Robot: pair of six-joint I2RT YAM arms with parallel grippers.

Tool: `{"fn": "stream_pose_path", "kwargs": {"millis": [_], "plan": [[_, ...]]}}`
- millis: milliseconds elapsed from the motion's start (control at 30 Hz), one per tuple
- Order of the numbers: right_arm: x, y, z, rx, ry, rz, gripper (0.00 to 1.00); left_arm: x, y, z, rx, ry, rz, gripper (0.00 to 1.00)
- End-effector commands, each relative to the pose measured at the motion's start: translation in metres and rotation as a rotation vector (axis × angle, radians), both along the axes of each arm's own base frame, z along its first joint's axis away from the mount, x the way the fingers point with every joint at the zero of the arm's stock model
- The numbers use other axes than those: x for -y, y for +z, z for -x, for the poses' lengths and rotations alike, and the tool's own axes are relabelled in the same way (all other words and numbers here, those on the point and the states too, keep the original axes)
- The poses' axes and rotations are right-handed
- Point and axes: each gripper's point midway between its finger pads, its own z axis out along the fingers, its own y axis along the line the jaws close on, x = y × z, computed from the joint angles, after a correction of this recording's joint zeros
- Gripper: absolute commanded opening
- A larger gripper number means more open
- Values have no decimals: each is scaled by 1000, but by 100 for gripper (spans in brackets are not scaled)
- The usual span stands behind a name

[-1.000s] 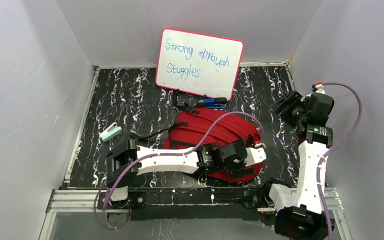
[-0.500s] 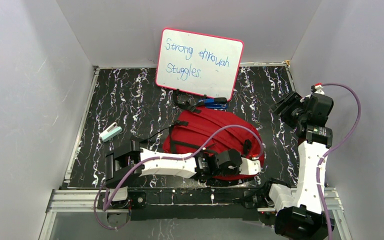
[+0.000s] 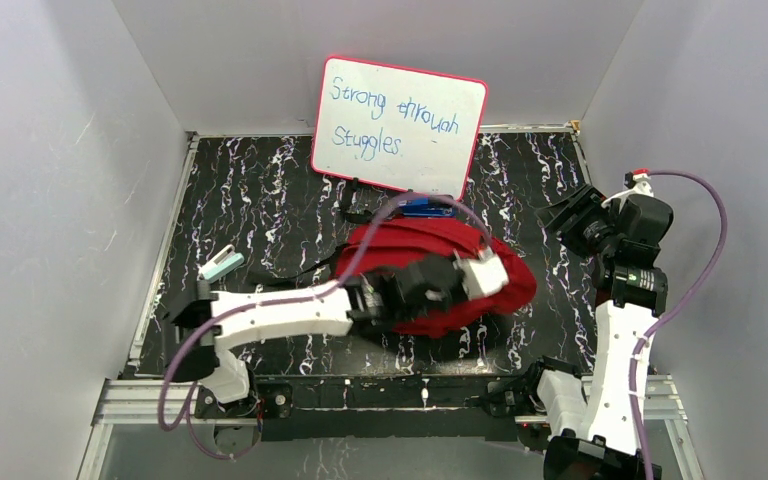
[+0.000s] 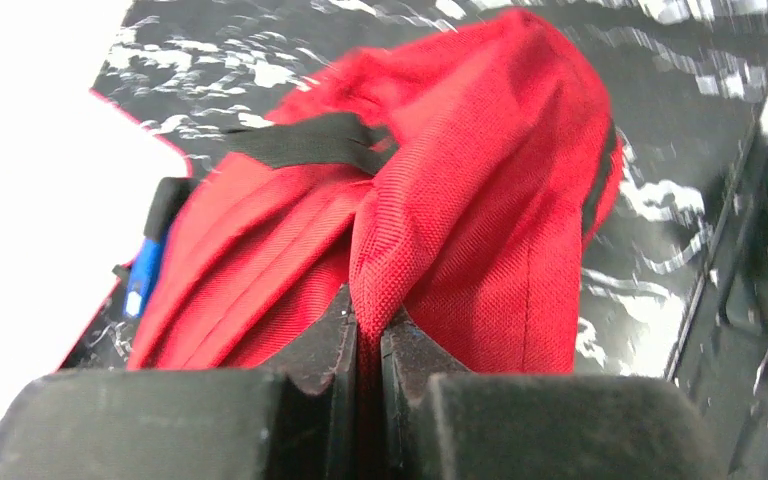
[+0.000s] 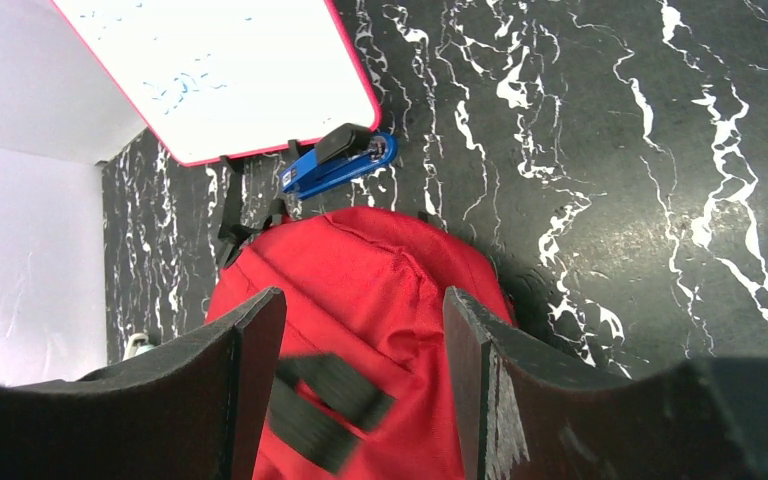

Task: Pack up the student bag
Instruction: Pick up the student bag at the center of the board, then place the student bag at the center of the board.

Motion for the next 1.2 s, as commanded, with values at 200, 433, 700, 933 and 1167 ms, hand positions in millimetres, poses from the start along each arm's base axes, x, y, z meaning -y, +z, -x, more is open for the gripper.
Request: {"fn": "stream_pose_path", "kwargs": {"millis": [200,433,700,933,1167], "plan": [[-12,12,3,77,40,-50,67,-67,205,-83,-93,215,527,0],[-11,11,4,75,39,-46,67,-44,270,-80,-177,155,720,0],[-12,4,4,65,46,-50,67,-199,273,-153,-145,563,966,0],[-14,0,2,57,58,-61,67,-355,203,-183,-51,1057,925,0],[-13,-1,1,49,63,-50,67,-442,122,-185,-26,1394,811,0]]}}
